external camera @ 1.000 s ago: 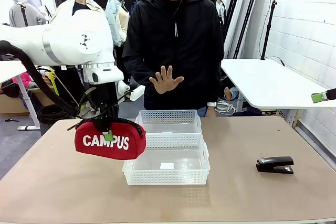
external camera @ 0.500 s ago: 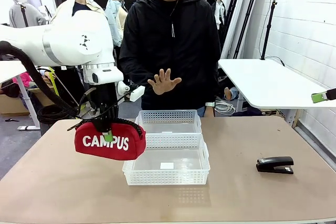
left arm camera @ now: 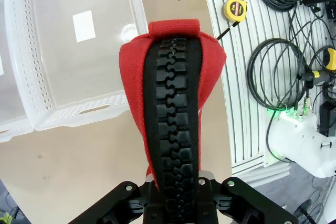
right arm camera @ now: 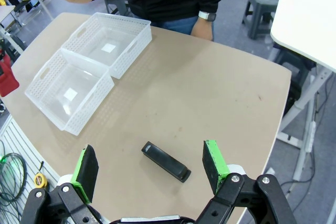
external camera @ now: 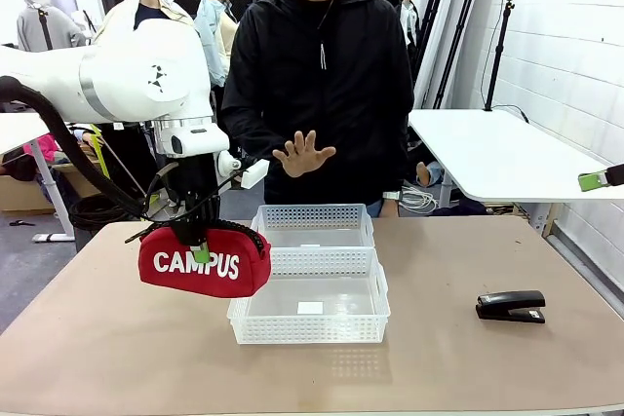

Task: Distribute items into two baskets.
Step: Move the picked Pencil pouch towards the Organizing basket indicated by the person, stopping as directed, then place the picked Pencil pouch into the Organizing basket as instructed by the person.

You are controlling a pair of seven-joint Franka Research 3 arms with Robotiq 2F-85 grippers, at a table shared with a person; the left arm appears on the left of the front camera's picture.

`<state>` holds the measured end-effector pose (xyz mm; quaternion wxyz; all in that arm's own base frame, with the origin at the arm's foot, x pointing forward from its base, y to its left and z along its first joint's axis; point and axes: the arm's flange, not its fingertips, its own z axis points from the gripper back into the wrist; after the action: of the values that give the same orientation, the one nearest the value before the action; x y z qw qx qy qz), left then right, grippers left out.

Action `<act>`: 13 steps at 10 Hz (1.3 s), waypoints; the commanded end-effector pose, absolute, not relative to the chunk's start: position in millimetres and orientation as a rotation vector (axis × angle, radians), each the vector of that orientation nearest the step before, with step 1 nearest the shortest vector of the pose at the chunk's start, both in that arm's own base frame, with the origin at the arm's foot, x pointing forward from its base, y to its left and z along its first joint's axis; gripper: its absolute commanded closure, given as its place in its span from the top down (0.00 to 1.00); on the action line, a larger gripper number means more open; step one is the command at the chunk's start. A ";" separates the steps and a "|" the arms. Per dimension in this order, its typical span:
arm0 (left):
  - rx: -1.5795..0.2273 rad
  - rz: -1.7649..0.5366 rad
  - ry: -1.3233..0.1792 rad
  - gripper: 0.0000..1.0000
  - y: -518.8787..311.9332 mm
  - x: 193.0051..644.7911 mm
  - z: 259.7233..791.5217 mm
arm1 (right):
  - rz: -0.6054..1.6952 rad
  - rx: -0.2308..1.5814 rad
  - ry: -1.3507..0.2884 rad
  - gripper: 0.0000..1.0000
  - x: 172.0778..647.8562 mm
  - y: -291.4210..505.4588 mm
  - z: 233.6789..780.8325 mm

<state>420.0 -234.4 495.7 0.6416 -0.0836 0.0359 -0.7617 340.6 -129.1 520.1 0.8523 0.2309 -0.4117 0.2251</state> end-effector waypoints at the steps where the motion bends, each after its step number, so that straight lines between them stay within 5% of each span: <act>1: -0.188 -1.734 0.079 0.00 -234.2 419.6 497.3 | 0.480 0.510 -0.890 1.00 342.9 -128.6 517.7; 13: -0.188 -1.734 0.079 0.00 -234.2 419.6 497.3 | 0.480 0.510 -0.890 1.00 342.9 -128.6 517.7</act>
<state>420.0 -234.4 495.7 0.6416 -0.0836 0.0359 -0.7617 340.6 -129.1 520.1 0.8523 0.2309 -0.4117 0.2251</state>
